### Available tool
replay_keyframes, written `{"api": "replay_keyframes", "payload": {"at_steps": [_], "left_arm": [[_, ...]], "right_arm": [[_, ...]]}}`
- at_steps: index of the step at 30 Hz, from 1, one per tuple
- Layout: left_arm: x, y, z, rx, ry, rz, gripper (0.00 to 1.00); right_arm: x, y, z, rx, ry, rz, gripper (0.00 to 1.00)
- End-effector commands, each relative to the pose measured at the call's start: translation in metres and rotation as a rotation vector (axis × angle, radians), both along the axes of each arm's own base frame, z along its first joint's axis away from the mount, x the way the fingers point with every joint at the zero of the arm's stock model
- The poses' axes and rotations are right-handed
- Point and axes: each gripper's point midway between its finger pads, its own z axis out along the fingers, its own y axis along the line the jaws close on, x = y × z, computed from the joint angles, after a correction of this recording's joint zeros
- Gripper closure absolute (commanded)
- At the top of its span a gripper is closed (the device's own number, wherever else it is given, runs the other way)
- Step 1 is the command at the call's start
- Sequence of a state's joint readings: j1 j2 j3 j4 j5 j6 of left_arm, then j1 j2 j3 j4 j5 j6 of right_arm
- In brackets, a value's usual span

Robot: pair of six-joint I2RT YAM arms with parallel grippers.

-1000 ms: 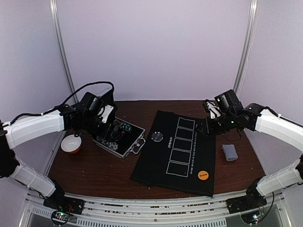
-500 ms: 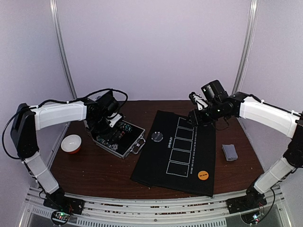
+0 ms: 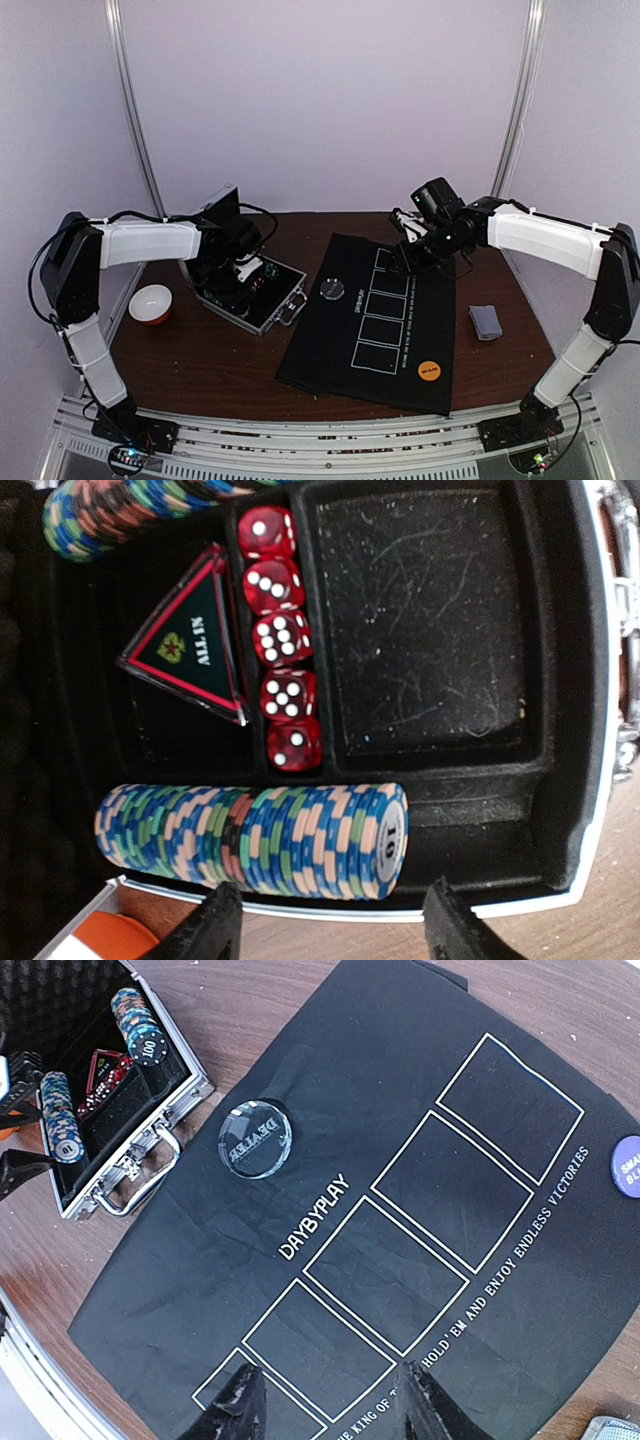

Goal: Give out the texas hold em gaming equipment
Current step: Adjust the poker chips pile in the chip case.

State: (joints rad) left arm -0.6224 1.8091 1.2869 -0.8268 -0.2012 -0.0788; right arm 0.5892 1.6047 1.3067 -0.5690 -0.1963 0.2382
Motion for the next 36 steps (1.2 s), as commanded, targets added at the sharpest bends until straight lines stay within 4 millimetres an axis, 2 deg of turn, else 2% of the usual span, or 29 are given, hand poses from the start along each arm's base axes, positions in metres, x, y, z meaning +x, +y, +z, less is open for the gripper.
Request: {"api": "replay_keyframes", "payload": {"at_steps": [1, 7, 12, 14, 19, 26, 36], "left_arm": [[0.007, 0.002, -0.009, 0.024, -0.007, -0.004, 0.4], [0.007, -0.002, -0.013, 0.006, -0.006, -0.01, 0.45], [-0.008, -0.018, -0.017, -0.098, 0.032, -0.061, 0.46], [-0.011, -0.016, -0.02, -0.085, 0.03, -0.066, 0.46], [-0.009, -0.023, -0.01, -0.091, 0.0, -0.084, 0.46], [-0.002, -0.014, -0.009, -0.026, -0.04, -0.081, 0.45], [0.005, -0.013, -0.003, -0.008, -0.068, -0.077, 0.38]], "right_arm": [[-0.004, 0.003, 0.0, 0.015, 0.009, 0.01, 0.53], [-0.006, 0.002, -0.005, 0.009, 0.019, 0.012, 0.52], [-0.008, 0.002, -0.007, 0.007, 0.029, 0.016, 0.52], [-0.008, 0.002, -0.007, 0.01, 0.03, 0.018, 0.52], [-0.007, 0.006, -0.009, 0.017, 0.036, 0.028, 0.52], [-0.009, 0.007, -0.014, 0.011, 0.059, 0.037, 0.52], [-0.015, 0.008, -0.02, 0.016, 0.088, 0.051, 0.52]]}}
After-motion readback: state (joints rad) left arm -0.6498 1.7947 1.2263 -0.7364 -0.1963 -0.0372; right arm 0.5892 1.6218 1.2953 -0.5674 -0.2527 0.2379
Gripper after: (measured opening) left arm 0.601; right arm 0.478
